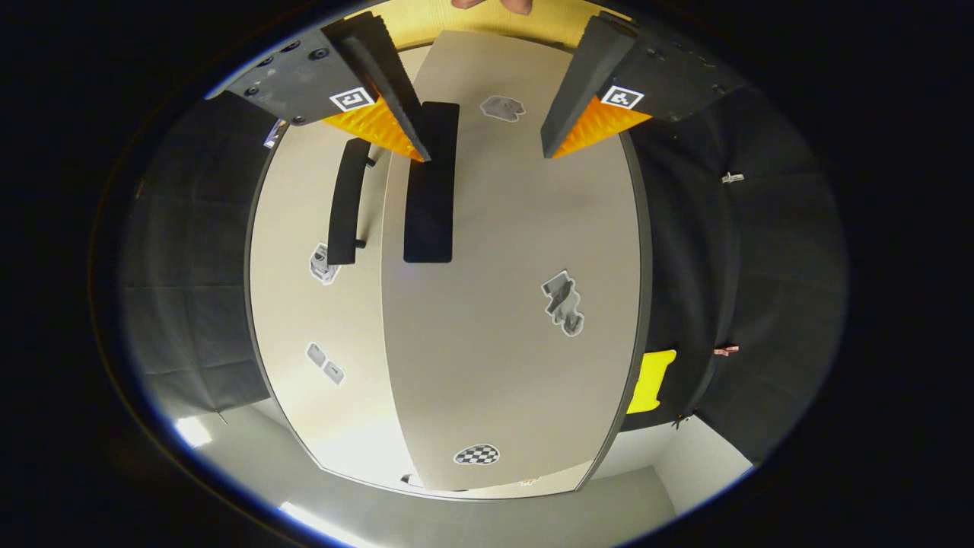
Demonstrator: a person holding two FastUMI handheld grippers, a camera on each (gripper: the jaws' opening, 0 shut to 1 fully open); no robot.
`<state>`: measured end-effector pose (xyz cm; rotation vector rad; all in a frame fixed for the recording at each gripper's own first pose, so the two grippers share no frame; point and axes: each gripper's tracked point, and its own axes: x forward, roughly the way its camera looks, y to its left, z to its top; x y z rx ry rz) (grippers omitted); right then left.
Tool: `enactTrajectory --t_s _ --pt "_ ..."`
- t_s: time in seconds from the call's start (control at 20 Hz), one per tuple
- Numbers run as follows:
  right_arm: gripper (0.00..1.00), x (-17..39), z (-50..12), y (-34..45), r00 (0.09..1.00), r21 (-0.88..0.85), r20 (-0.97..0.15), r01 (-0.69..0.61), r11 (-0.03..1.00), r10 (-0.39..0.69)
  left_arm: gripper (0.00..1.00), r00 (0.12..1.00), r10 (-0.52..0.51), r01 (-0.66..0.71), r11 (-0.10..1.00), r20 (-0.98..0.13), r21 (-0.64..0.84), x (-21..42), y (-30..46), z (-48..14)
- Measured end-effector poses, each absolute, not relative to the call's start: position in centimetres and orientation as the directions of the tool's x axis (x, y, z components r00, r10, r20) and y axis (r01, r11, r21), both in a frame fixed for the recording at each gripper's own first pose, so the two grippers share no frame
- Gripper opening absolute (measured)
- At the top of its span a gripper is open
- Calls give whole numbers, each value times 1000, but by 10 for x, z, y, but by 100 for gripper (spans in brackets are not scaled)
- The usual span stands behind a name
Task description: Grasp the bottle in the cabinet with the left hand and place it on the coaster, then close the right door with the right hand and the left door with the left hand.
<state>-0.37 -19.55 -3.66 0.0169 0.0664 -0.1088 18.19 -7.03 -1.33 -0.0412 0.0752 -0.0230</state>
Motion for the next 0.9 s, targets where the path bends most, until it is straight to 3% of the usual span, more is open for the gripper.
enactTrajectory --t_s 0.25,0.4,0.9 --pt "96 3 -36 -191 994 23 -68 88 996 -87 93 997 -7 4 999 -73 -35 181 -74 -10" --pt "96 5 -34 -182 995 36 -66 72 997 -70 94 996 -45 41 997 -78 -58 170 -77 -14" --pt "96 2 -11 -130 1000 35 -21 23 999 -23 94 995 -83 82 996 -61 -26 98 -50 1"
